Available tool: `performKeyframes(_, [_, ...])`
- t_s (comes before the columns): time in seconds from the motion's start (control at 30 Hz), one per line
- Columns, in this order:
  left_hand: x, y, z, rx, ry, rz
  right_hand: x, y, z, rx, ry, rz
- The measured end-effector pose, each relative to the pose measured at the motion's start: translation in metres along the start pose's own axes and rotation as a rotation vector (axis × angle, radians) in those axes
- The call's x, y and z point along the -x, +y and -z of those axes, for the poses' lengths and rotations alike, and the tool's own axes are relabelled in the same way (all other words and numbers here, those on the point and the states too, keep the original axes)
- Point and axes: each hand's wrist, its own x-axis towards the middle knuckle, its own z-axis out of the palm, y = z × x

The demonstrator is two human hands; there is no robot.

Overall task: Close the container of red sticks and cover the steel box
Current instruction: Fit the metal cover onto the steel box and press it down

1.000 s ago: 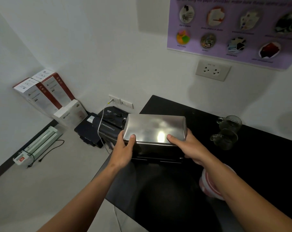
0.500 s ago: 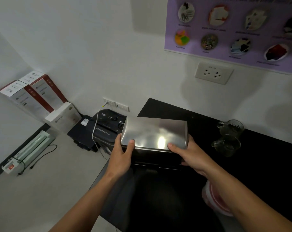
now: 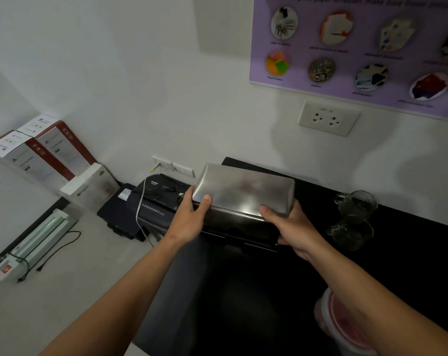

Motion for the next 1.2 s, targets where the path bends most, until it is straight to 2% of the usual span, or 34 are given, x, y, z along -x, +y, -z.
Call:
performKeyframes(0.17, [-0.033,0.011,-0.004,-0.022,-0.002,-0.004,-0.017,-0.008,-0.001,-0.030,0.065,0.007])
performKeyframes(0.4, [-0.064,0.025,-0.011,0.101,-0.059,-0.021,-0.041,-0.021,0.002,-0.036,0.100,0.016])
performKeyframes(0.53, [-0.082,0.029,-0.013,0.052,-0.059,-0.003,-0.051,-0.025,0.002,-0.011,0.140,0.034])
performKeyframes(1.2, [-0.137,0.042,-0.021,0.083,-0.058,-0.059,-0.096,-0.046,0.004,-0.011,0.170,-0.017])
